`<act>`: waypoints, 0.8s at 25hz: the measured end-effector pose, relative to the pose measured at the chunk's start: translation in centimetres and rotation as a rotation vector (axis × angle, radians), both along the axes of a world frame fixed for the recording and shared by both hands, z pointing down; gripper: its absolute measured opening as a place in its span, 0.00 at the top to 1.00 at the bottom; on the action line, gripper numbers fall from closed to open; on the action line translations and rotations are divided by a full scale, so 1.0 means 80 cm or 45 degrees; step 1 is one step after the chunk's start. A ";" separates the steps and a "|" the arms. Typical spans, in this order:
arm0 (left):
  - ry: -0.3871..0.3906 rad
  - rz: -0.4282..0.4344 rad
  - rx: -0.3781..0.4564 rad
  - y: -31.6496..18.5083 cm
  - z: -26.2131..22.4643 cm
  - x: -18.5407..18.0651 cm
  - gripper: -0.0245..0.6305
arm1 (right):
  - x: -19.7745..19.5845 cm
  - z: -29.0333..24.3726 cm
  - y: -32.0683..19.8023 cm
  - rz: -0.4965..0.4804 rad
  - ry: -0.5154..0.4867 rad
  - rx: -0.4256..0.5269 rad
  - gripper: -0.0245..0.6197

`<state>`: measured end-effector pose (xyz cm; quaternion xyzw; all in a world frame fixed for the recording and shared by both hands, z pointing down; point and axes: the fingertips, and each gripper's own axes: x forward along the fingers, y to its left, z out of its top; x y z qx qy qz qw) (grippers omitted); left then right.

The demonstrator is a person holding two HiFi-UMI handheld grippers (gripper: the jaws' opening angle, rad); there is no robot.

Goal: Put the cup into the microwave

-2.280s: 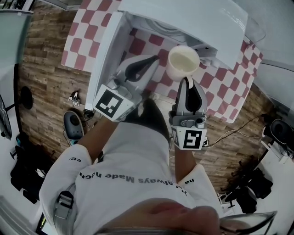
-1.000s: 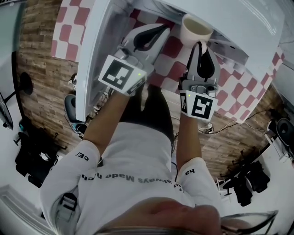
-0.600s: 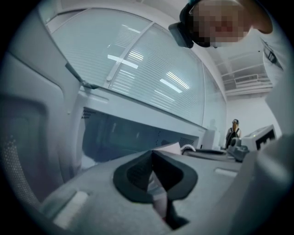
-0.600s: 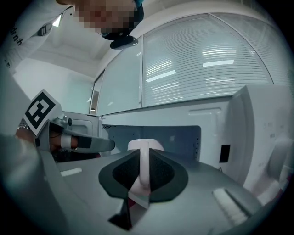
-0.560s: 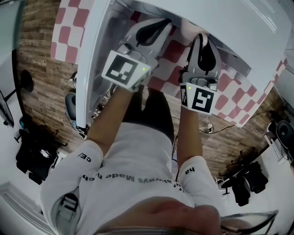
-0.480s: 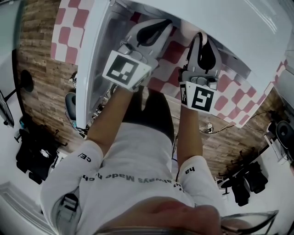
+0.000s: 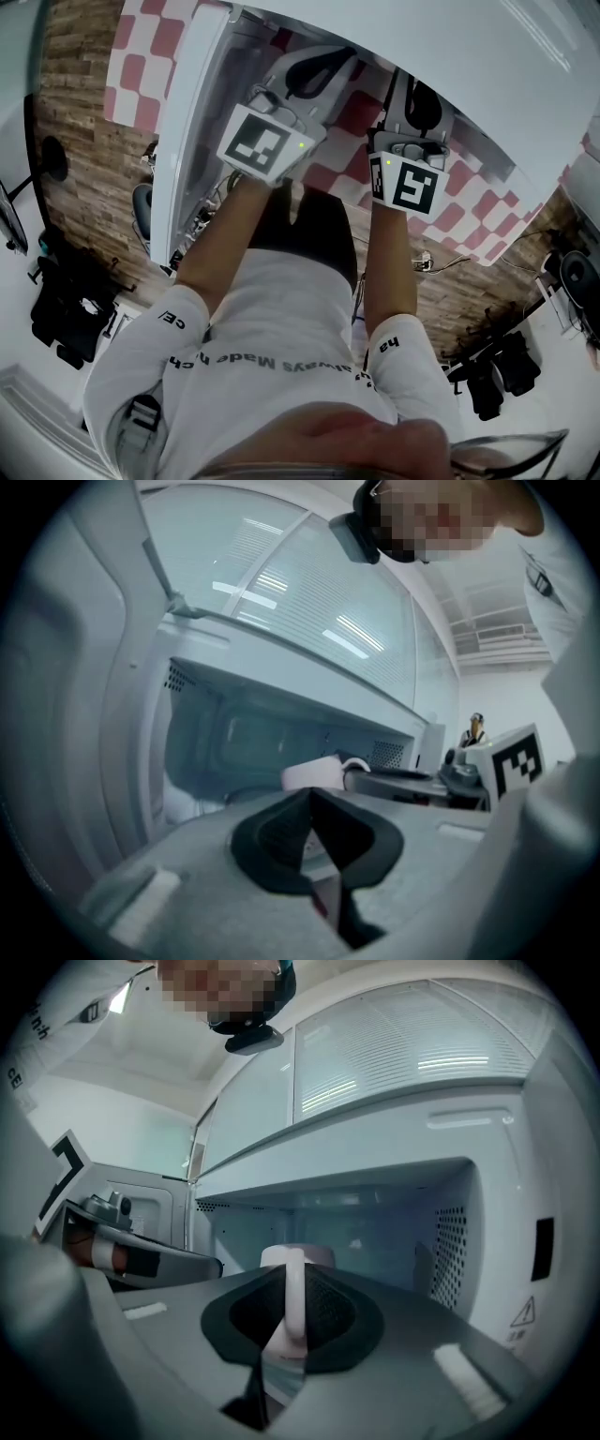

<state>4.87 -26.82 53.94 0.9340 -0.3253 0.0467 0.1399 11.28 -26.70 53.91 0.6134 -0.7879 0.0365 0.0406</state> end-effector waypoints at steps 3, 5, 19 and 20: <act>-0.002 0.000 -0.001 -0.004 0.002 0.001 0.96 | -0.004 0.003 -0.008 -0.011 -0.003 0.014 0.91; -0.004 -0.003 -0.003 -0.006 0.004 0.000 0.96 | -0.004 0.003 -0.011 -0.014 -0.006 0.026 0.91; -0.011 0.002 0.003 -0.008 0.010 0.001 0.96 | 0.014 0.022 -0.003 0.012 0.014 0.045 0.90; -0.013 0.005 0.005 -0.007 0.009 0.001 0.96 | 0.015 0.024 -0.001 0.017 0.016 0.037 0.90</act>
